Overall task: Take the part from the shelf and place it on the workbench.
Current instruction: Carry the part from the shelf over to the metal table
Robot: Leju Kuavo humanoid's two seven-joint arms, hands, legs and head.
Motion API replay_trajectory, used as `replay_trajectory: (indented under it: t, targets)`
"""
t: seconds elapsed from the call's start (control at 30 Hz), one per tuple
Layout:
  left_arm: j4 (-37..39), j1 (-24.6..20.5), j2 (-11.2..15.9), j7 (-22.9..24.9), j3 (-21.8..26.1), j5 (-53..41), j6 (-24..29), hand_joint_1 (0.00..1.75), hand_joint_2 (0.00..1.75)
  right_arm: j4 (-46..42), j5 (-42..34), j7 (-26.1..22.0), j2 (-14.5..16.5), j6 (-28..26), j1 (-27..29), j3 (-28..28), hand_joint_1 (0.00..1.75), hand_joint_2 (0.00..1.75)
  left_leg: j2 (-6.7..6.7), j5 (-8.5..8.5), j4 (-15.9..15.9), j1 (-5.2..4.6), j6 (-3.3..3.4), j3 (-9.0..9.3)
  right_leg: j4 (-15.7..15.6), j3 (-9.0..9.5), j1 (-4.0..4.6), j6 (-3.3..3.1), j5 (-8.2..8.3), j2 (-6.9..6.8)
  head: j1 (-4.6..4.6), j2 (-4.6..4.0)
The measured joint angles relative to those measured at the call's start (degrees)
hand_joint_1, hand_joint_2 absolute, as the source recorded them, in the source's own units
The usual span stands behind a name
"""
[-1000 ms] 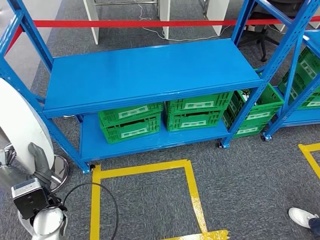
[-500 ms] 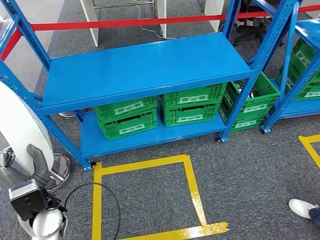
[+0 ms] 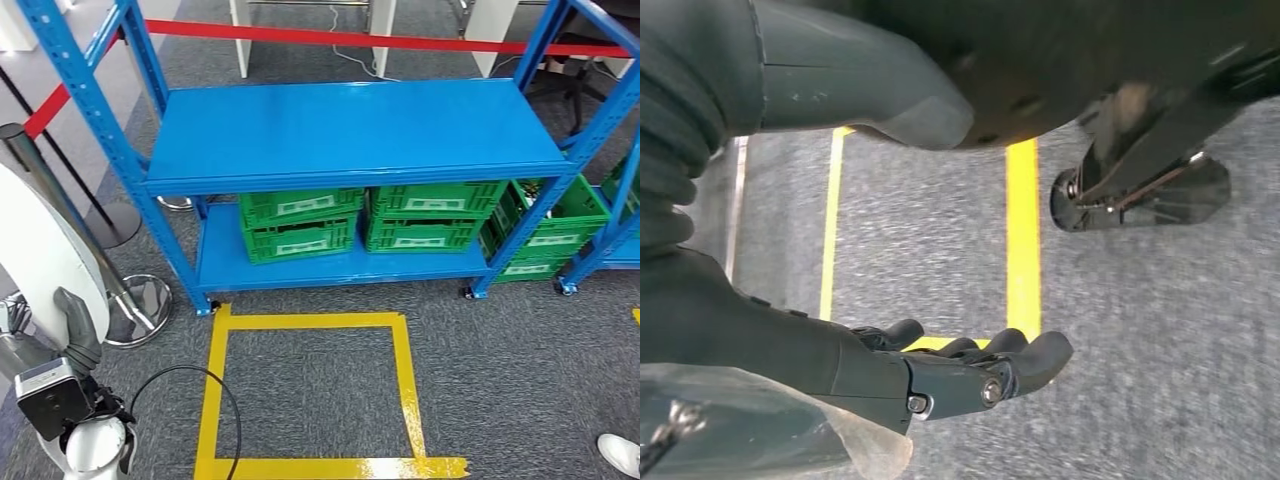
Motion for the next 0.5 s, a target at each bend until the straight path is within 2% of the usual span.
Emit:
replay_trajectory:
  t: [0.03, 0.07, 0.1, 0.13, 0.17, 0.2, 0.23, 0.27, 0.33, 0.37, 0.4, 0.47, 0.5]
  targets:
    - [0.01, 0.01, 0.0, 0.01, 0.01, 0.04, -0.01, 1.75, 1.75, 0.0, 0.01, 0.01, 0.0, 0.04, 0.08, -0.01, 0.0, 1.75, -0.62, 0.21, 0.02, -0.1, 0.04, -0.25, 2.31, -1.0, 0.01, -0.06, -0.55, 0.19, -0.01, 0.0]
    - [0.02, 0.01, 0.0, 0.01, 0.02, 0.08, 0.0, 1.75, 1.75, 0.0, 0.03, 0.02, -0.01, 0.05, 0.15, -0.02, 0.0, 1.75, -1.29, 0.39, 0.04, -0.18, 0.02, -0.42, 2.33, -0.9, 0.02, -0.18, 0.14, 0.33, 0.01, 0.0]
    - [0.03, 0.01, 0.0, 0.01, 0.02, 0.11, 0.0, 1.75, 1.75, 0.0, 0.07, 0.02, -0.01, 0.06, 0.18, -0.03, 0.0, 1.75, -2.01, 0.54, 0.06, -0.24, -0.05, -0.51, 0.08, 0.32, 0.02, -0.37, 1.85, 0.62, -0.01, 0.0]
    - [0.03, 0.01, 0.0, 0.0, 0.02, 0.14, 0.0, 1.75, 1.75, 0.0, 0.1, 0.01, -0.01, 0.06, 0.18, -0.03, 0.0, 1.75, -2.72, 0.67, 0.08, -0.29, -0.16, -0.56, -3.79, 2.35, 0.02, -0.65, 4.08, 1.41, 0.0, 0.0]
    - [0.03, 0.0, 0.0, 0.01, 0.02, 0.16, 0.0, 1.75, 1.75, 0.0, 0.13, -0.01, -0.03, 0.07, 0.16, -0.03, 0.0, 1.75, -3.38, 0.79, 0.17, -0.4, -0.32, -0.65, -7.95, 4.44, -0.03, -0.95, 5.82, 2.82, -0.01, 0.0]
    - [0.03, -0.04, 0.0, 0.0, -0.02, 0.18, -0.01, 1.75, 1.75, 0.0, 0.16, -0.02, -0.04, 0.11, 0.15, -0.02, 0.0, 1.75, -4.01, 0.92, 0.33, -0.47, -0.51, -0.85, -11.45, 6.11, -0.13, -1.16, 6.84, 4.05, -0.02, 0.0]
    - [0.03, -0.07, 0.01, 0.0, -0.05, 0.19, 0.0, 1.75, 1.75, 0.0, 0.18, -0.03, -0.06, 0.15, 0.14, -0.02, 0.0, 1.75, -4.56, 1.09, 0.47, -0.49, -0.77, -1.14, -13.47, 7.16, -0.2, -1.29, 7.17, 4.99, -0.05, 0.0]
    - [0.03, -0.1, 0.01, 0.0, -0.06, 0.19, 0.0, 1.75, 1.75, 0.0, 0.2, -0.04, -0.07, 0.19, 0.12, -0.02, 0.0, 1.75, -5.15, 1.32, 0.57, -0.46, -1.11, -1.49, -14.19, 7.54, -0.22, -1.36, 6.99, 5.26, -0.07, 0.0]
    - [0.02, -0.08, 0.05, -0.01, -0.04, 0.19, 0.02, 1.75, 1.75, 0.0, 0.21, -0.06, -0.05, 0.25, 0.11, -0.03, 0.0, 1.75, -6.06, 1.61, 0.78, -0.33, -1.84, -2.09, -14.41, 7.76, -0.29, -1.66, 7.24, 3.97, -0.08, 0.0]
    - [0.02, -0.07, 0.08, -0.01, 0.0, 0.19, 0.02, 1.75, 1.75, 0.0, 0.21, -0.09, -0.04, 0.27, 0.12, -0.03, 0.0, 1.75, -5.55, 1.13, 1.47, -0.36, -2.18, -2.51, -14.54, 7.74, -0.39, -1.91, 7.46, 3.23, -0.24, 0.0]
    - [0.01, -0.08, 0.11, -0.01, 0.01, 0.2, 0.01, 1.75, 1.75, 0.0, 0.21, -0.12, -0.02, 0.29, 0.15, -0.03, 0.0, 1.75, -4.45, -0.01, 3.14, -0.4, -2.51, -3.29, -14.7, 7.73, -0.51, -2.14, 7.66, 2.41, -0.51, 0.0]
    - [0.01, -0.11, 0.15, 0.01, 0.02, 0.25, 0.01, 1.75, 1.75, 0.0, 0.22, -0.17, -0.02, 0.3, 0.23, -0.03, 0.0, 1.75, -1.59, -3.83, 9.75, -0.24, -3.11, -6.13, -14.78, 7.63, -0.57, -2.35, 7.79, 0.78, -1.02, 0.0]
    - [0.02, -0.1, 0.15, 0.01, 0.01, 0.29, 0.01, 1.75, 1.75, 0.0, 0.21, -0.17, -0.02, 0.3, 0.29, -0.03, 0.0, 1.75, -0.85, -5.53, 13.59, -0.06, -3.37, -7.71, -14.75, 7.54, -0.53, -2.37, 7.8, -0.13, -1.13, 0.0]
